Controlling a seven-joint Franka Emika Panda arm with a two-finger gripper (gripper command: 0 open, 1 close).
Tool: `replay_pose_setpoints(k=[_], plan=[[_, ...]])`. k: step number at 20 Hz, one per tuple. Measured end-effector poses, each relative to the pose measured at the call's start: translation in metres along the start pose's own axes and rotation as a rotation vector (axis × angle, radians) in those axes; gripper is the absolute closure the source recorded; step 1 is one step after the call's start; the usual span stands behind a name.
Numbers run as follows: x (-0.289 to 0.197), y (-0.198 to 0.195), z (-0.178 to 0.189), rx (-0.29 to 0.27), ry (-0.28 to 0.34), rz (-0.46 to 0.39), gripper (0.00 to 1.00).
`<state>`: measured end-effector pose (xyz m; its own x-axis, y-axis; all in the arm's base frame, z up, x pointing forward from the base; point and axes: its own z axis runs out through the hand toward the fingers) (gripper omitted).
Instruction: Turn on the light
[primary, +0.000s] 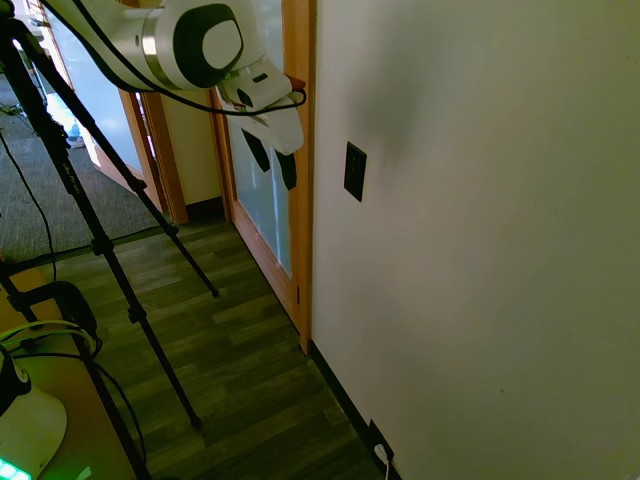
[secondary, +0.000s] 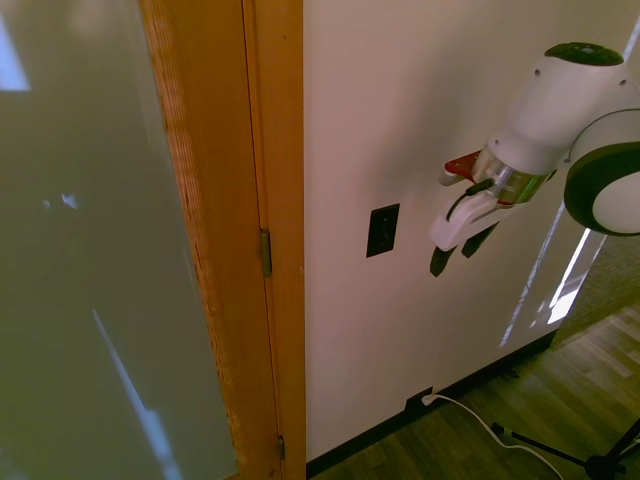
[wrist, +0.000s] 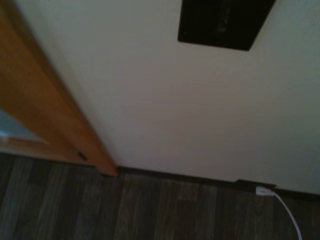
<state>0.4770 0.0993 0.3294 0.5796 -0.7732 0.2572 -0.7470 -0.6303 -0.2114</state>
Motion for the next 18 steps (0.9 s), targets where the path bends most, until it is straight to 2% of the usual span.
replay_pose_setpoints(k=[3,7,13,16,18], plan=[[0.016,-0.014,0.017,0.027,0.043,0.055,0.00],[0.044,-0.025,0.039,0.091,0.077,0.127,0.00],[0.064,-0.032,0.065,0.169,0.114,0.159,0.00],[0.061,-0.039,0.069,0.182,0.141,0.166,0.00],[0.045,-0.044,0.074,0.174,0.132,0.164,0.00]])
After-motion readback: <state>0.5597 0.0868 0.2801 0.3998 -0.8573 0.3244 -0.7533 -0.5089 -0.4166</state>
